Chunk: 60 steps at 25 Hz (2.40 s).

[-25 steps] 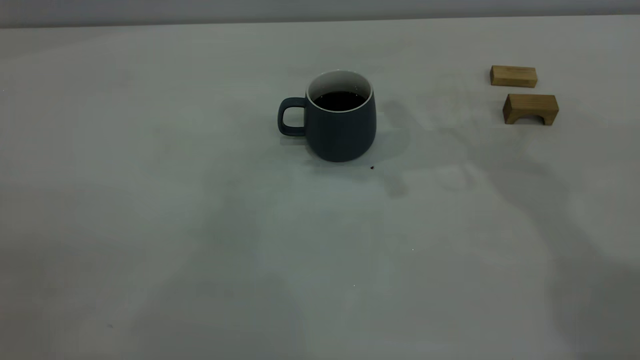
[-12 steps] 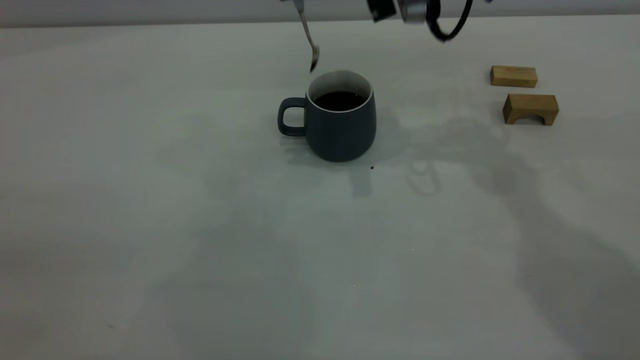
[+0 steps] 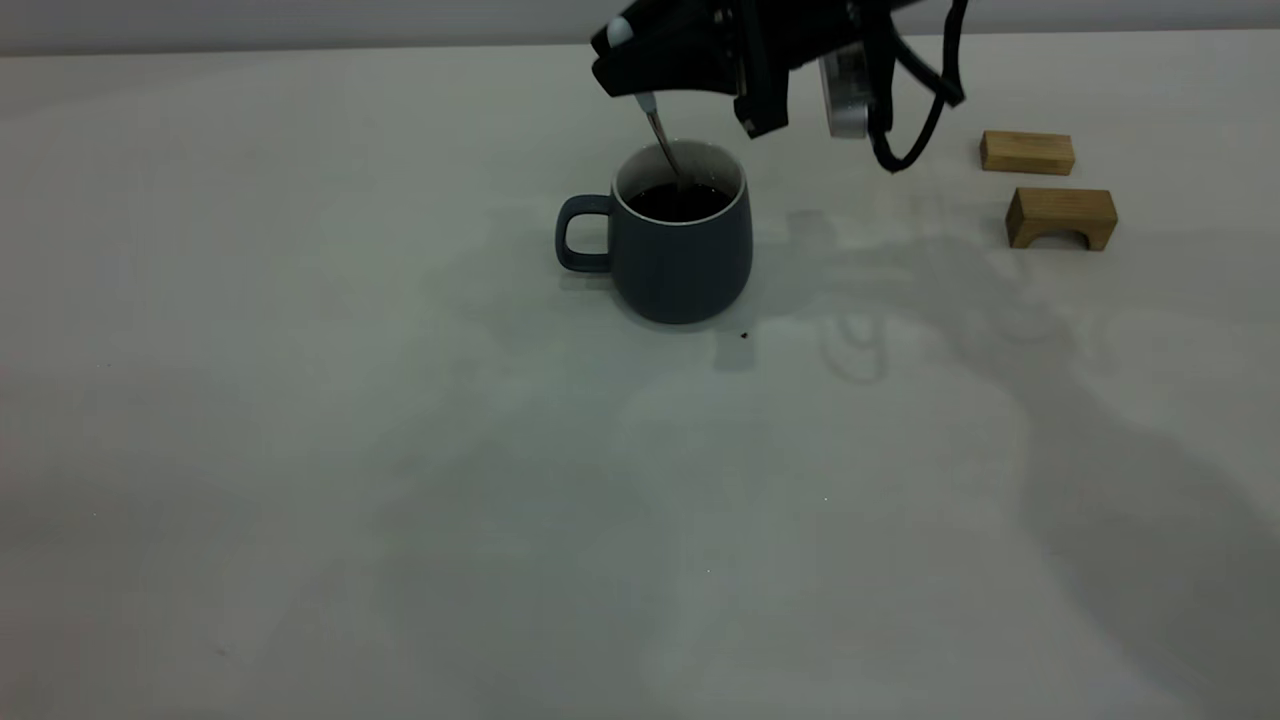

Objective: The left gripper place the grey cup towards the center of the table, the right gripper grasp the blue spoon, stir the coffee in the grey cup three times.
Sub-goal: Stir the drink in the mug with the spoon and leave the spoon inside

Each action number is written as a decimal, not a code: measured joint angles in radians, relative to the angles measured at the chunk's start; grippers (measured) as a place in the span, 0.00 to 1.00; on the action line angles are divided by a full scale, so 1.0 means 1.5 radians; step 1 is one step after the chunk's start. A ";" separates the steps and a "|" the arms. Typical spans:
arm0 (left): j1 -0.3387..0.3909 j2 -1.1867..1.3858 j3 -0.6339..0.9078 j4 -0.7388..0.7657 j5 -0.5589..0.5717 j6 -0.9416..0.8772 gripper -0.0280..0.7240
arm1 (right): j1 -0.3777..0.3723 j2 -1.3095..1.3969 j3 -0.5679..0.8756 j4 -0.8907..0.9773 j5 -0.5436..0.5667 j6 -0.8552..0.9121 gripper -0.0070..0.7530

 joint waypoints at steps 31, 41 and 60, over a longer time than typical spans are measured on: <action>0.000 0.000 0.000 0.000 0.000 0.000 0.36 | -0.030 0.030 0.000 0.044 0.043 -0.098 0.18; 0.000 0.000 0.000 0.000 0.000 0.000 0.36 | -0.046 0.030 0.000 -0.027 0.046 0.055 0.18; 0.000 0.000 0.000 0.000 0.000 0.000 0.36 | -0.043 0.030 0.000 0.015 0.041 -0.098 0.17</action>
